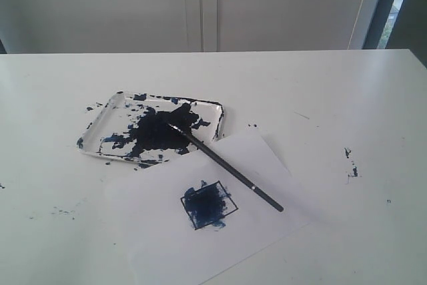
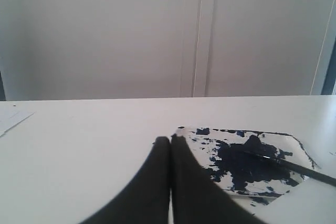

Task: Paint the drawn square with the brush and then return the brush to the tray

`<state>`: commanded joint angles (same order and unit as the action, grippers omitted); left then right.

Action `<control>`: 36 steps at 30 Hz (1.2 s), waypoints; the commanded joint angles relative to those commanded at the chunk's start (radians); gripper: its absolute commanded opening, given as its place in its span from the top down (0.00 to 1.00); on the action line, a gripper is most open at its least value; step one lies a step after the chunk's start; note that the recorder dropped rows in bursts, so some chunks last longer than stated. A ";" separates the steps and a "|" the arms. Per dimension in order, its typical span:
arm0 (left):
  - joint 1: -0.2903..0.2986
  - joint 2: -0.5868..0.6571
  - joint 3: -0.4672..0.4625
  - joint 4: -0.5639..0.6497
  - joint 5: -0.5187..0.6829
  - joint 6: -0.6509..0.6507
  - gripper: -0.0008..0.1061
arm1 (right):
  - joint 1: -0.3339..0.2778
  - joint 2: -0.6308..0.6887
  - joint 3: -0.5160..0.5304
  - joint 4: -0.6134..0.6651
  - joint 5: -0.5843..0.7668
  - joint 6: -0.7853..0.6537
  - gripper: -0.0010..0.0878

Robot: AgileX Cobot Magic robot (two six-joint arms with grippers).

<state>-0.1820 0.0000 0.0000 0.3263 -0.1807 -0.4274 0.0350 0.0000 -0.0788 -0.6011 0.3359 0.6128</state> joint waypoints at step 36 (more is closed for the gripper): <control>0.270 0.000 0.000 -0.181 0.435 0.202 0.99 | 0.000 0.000 0.000 0.000 0.000 0.000 0.99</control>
<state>0.0884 0.0000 0.0000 0.1458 0.2545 -0.2252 0.0350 0.0000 -0.0788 -0.6011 0.3359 0.6128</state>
